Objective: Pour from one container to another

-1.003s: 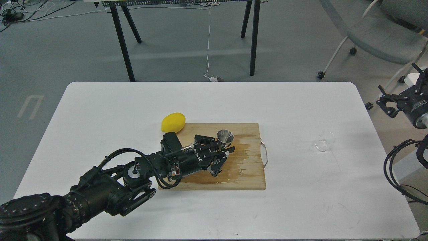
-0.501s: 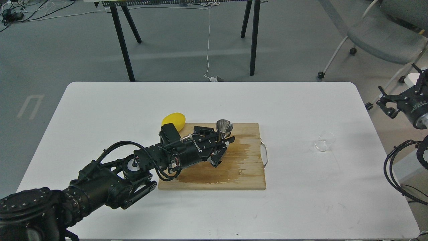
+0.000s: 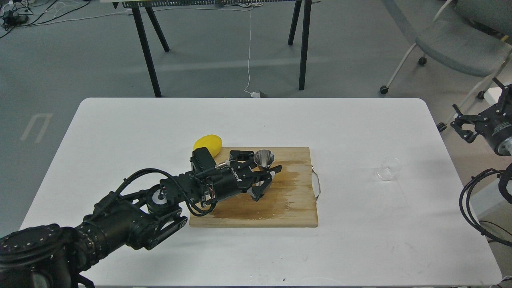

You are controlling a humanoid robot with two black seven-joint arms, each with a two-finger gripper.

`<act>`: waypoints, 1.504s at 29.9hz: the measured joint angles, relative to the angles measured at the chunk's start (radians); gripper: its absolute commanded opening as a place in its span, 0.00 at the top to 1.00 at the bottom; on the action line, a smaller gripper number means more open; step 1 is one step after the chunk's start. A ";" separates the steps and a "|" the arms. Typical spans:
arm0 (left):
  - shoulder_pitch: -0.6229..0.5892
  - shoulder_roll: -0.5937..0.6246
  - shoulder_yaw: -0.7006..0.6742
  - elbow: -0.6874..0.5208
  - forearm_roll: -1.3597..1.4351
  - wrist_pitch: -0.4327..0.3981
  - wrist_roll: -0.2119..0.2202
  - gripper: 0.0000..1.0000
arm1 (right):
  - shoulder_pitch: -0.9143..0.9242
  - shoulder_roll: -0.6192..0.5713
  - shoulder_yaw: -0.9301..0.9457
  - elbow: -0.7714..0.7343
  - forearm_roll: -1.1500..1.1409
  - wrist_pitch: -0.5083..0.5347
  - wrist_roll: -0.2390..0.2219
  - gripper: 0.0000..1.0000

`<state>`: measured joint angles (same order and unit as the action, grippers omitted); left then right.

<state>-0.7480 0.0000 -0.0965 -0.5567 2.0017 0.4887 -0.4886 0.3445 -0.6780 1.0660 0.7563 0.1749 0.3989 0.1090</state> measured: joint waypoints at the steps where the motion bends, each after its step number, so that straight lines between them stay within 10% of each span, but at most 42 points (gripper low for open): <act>1: 0.003 0.000 0.000 0.001 0.000 0.000 0.000 0.31 | 0.000 0.000 0.000 0.000 0.000 0.000 0.000 0.01; 19: 0.030 0.000 0.007 0.005 0.003 0.000 0.000 0.02 | -0.005 0.000 0.001 0.000 0.000 0.000 0.002 0.01; 45: 0.137 0.005 -0.002 0.103 -0.059 0.000 0.000 0.02 | -0.012 -0.001 0.002 0.002 0.000 0.005 0.008 0.01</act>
<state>-0.6107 0.0055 -0.0984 -0.4541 1.9432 0.4887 -0.4890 0.3326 -0.6787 1.0677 0.7582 0.1749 0.4039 0.1166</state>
